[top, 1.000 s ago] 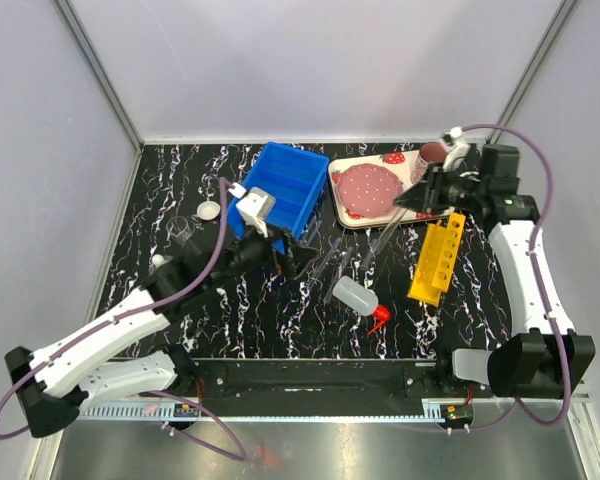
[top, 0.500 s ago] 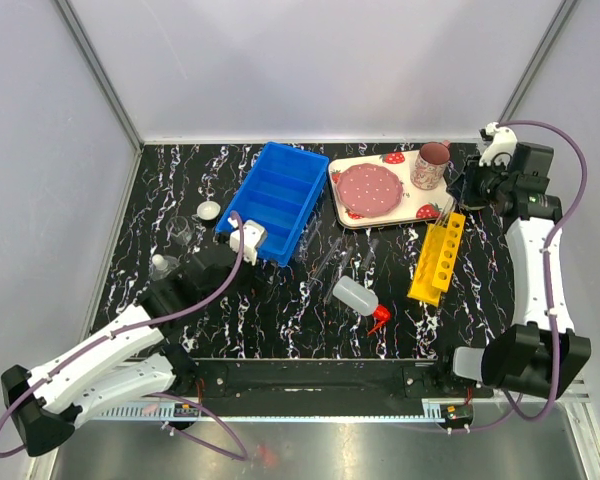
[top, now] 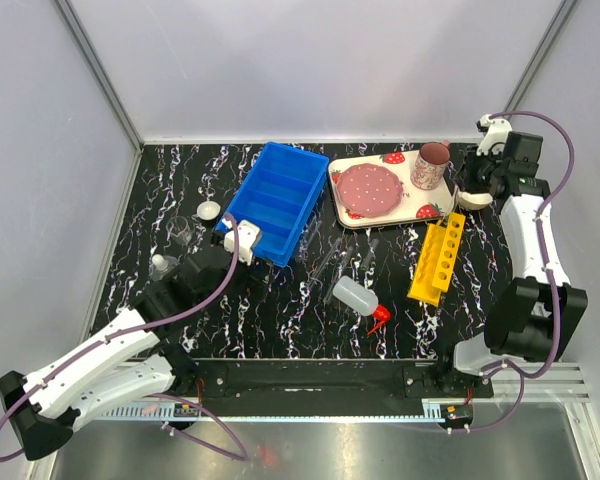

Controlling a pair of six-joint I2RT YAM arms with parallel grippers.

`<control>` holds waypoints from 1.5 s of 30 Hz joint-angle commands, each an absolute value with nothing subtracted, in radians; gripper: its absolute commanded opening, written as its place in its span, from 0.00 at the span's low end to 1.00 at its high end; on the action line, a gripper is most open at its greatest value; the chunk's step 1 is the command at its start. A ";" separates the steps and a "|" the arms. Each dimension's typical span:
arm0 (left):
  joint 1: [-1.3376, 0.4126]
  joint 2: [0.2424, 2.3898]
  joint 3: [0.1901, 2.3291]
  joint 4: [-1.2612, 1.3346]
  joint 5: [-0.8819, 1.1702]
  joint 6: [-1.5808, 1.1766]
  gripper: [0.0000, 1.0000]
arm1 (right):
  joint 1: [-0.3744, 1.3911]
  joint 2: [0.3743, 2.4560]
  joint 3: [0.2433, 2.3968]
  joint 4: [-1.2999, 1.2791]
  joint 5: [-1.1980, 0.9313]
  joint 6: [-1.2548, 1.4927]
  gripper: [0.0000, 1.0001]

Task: Organize the chemistry lab equipment

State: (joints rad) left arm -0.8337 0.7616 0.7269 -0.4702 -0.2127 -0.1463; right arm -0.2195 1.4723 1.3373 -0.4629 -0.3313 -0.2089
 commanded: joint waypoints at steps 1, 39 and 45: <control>-0.831 0.765 0.746 -0.445 -0.241 -0.127 0.99 | -0.221 1.511 1.405 -0.387 -0.345 -0.204 0.21; -0.831 0.778 0.749 -0.445 -0.216 -0.127 0.99 | -0.219 1.479 1.115 -0.129 -0.452 -0.244 0.22; -0.831 0.782 0.747 -0.445 -0.213 -0.129 0.99 | -0.221 1.436 1.014 -0.009 -0.491 -0.288 0.29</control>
